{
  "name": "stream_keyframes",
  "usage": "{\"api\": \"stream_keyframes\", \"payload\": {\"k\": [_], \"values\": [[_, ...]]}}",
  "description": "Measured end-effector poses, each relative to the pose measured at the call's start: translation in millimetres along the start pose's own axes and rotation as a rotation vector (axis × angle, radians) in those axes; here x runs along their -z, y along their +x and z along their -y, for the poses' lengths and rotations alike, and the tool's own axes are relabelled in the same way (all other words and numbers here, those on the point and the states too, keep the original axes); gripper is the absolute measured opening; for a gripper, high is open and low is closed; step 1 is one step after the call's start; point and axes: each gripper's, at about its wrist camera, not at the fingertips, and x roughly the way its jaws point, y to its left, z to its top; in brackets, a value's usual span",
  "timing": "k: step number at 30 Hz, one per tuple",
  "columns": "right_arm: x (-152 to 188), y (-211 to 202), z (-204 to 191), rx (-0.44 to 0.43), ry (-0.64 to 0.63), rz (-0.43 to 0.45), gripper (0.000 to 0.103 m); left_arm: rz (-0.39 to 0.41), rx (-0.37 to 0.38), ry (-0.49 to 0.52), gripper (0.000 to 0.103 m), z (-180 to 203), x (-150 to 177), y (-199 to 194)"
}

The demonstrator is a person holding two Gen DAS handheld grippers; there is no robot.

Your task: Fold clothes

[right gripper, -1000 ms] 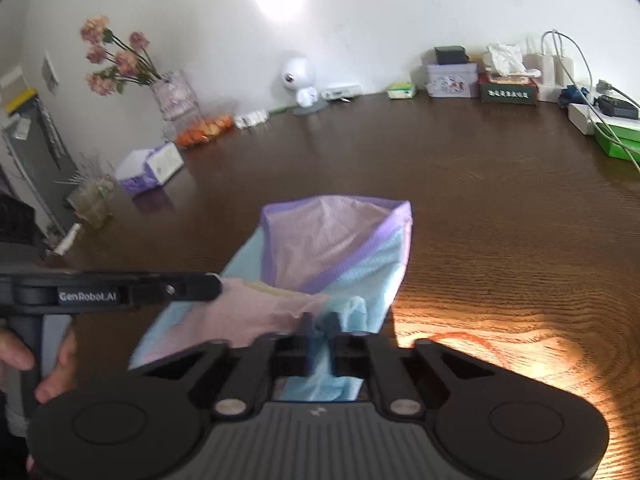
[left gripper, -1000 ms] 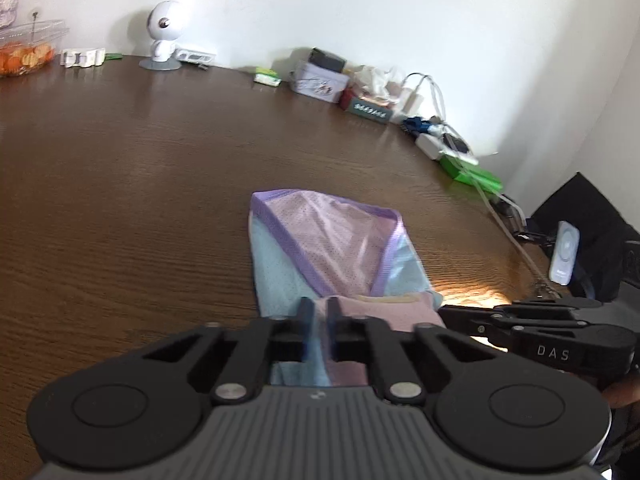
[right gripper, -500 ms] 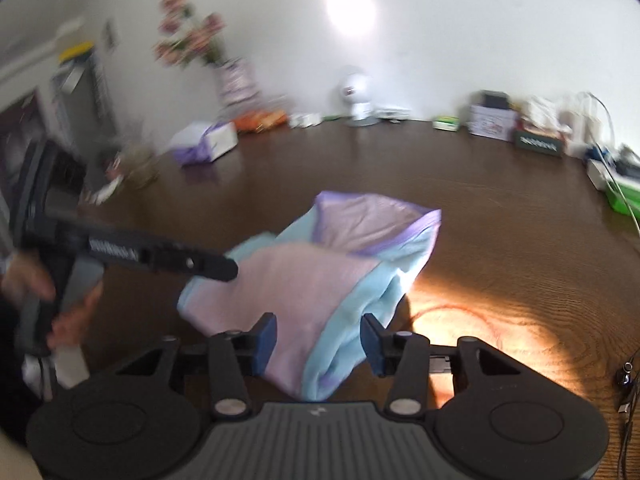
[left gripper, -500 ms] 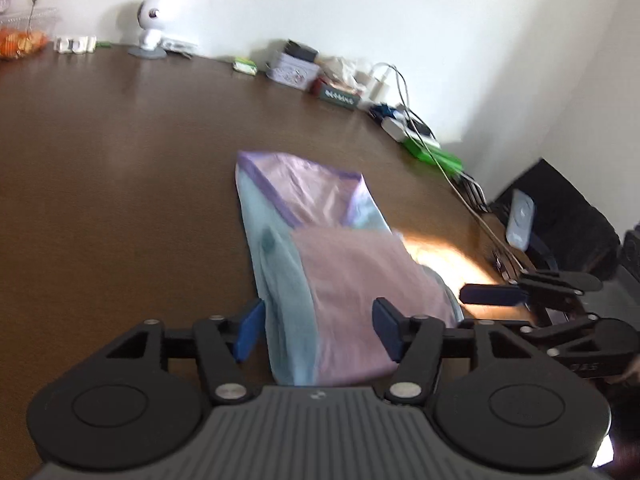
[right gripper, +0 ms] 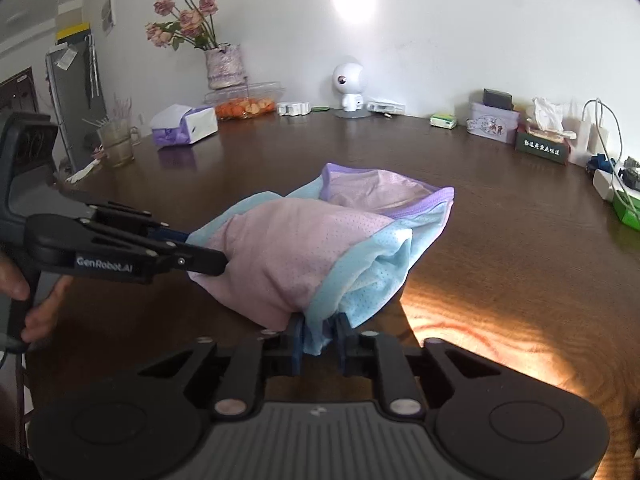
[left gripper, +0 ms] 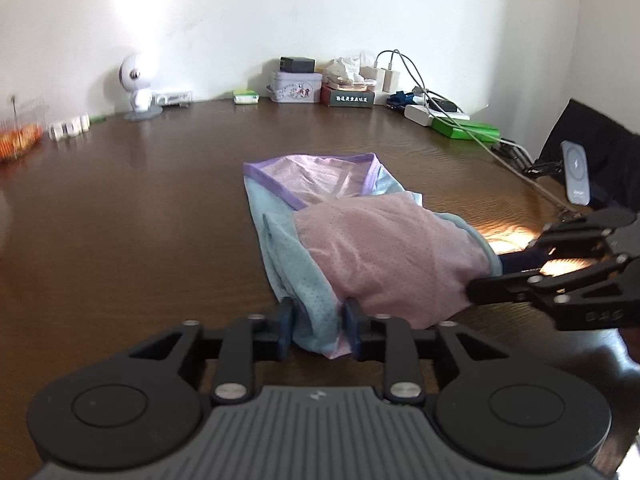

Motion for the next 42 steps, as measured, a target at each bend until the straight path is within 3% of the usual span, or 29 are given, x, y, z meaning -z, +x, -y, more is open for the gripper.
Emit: {"api": "stream_keyframes", "payload": {"k": [1, 2, 3, 6, 8, 10, 17, 42], "values": [[-1.3, -2.3, 3.1, 0.005, -0.001, 0.004, 0.052, 0.006, -0.008, 0.011, 0.068, 0.0, 2.3, -2.4], [0.5, -6.9, 5.6, 0.006, -0.015, 0.000, 0.074, 0.013, -0.004, 0.021, 0.088, -0.8, 6.9, -5.6], [3.5, -9.7, 7.1, 0.005, -0.034, -0.012, 0.081, 0.010, -0.005, 0.030, 0.097, -1.2, 11.5, -7.9], [14.2, -9.7, 5.7, 0.052, -0.086, -0.052, 0.087, -0.026, -0.039, 0.032, 0.101, -1.1, 18.0, -8.7], [16.3, -6.6, 4.9, 0.067, -0.082, -0.050, 0.103, -0.030, -0.083, 0.024, 0.103, -0.5, 18.0, -7.1], [16.1, -3.1, 5.3, 0.072, -0.065, -0.048, 0.103, -0.032, -0.120, 0.021, 0.103, 0.8, 17.4, -5.0], [19.1, -2.4, 5.7, 0.080, -0.040, -0.046, 0.103, -0.025, -0.083, 0.013, 0.102, 0.2, 19.6, -2.1], [19.1, -2.7, 4.7, 0.081, -0.040, -0.046, 0.103, -0.025, -0.086, -0.004, 0.102, 1.0, 18.5, 0.3]]}}
